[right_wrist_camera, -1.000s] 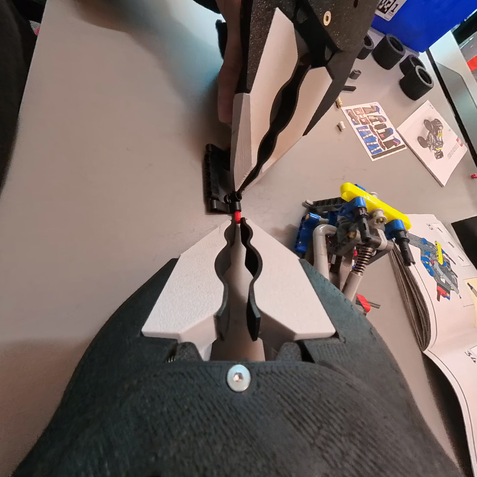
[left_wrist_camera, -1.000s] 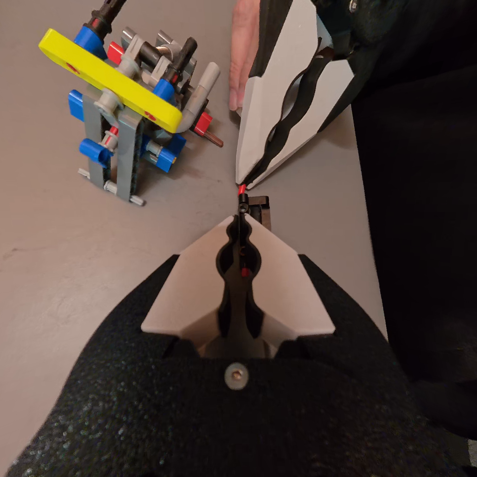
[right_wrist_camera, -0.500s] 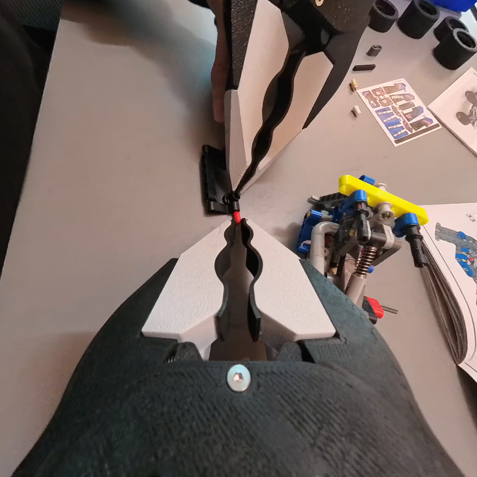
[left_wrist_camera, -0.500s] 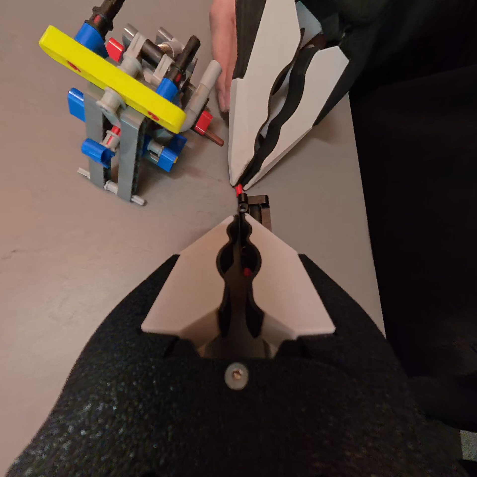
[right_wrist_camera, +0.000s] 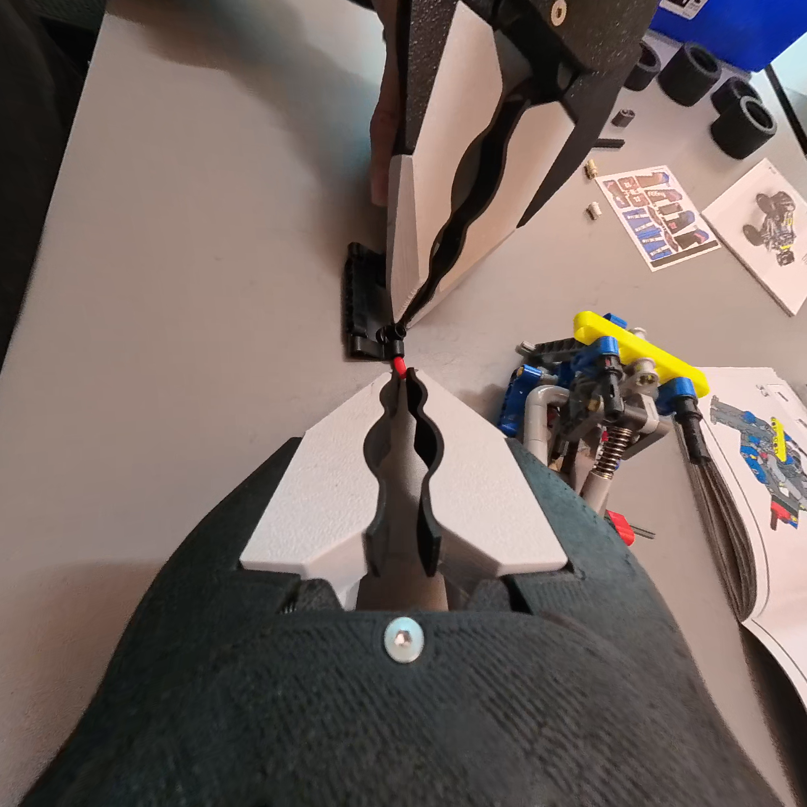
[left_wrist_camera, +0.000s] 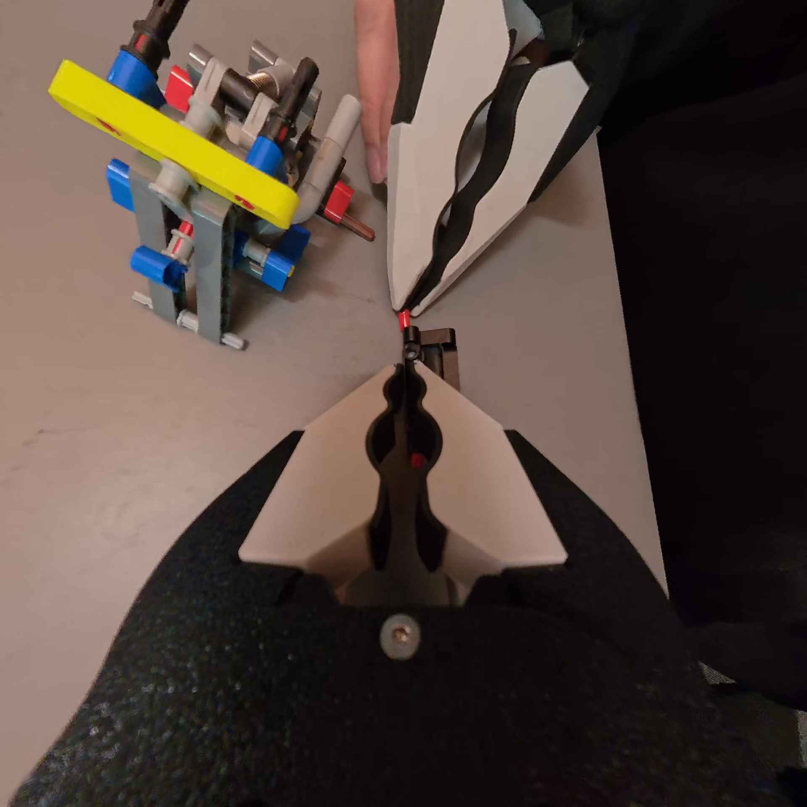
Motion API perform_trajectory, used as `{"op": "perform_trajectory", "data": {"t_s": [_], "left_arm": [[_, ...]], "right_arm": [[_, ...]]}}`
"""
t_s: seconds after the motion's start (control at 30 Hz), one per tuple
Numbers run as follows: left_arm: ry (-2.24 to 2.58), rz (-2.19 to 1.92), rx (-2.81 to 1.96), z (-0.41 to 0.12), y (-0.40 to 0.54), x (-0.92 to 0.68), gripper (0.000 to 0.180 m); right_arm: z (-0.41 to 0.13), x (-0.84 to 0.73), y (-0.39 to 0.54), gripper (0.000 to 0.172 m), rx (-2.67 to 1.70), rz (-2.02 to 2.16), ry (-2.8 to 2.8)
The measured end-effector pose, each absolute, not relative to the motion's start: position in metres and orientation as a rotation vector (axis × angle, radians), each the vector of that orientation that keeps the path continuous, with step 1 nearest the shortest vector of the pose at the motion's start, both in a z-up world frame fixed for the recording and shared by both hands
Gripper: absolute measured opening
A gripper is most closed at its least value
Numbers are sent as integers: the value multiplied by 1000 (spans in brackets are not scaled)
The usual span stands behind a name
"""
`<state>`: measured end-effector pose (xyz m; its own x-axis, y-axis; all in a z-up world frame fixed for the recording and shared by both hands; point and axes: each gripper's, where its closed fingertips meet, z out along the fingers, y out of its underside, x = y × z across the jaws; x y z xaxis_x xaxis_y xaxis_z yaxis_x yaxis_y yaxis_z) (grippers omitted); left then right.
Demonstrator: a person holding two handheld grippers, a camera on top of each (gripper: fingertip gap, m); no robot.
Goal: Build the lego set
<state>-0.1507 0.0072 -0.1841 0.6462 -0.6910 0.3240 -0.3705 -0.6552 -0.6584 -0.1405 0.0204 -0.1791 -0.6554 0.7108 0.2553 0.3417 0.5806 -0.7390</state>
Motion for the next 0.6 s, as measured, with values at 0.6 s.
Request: {"op": "perform_trajectory", "data": {"t_s": [0.6], "left_arm": [[822, -703, -2303, -184, 5, -149, 0]], "right_arm": [[-181, -141, 15, 1, -855, 891, -2278]]}}
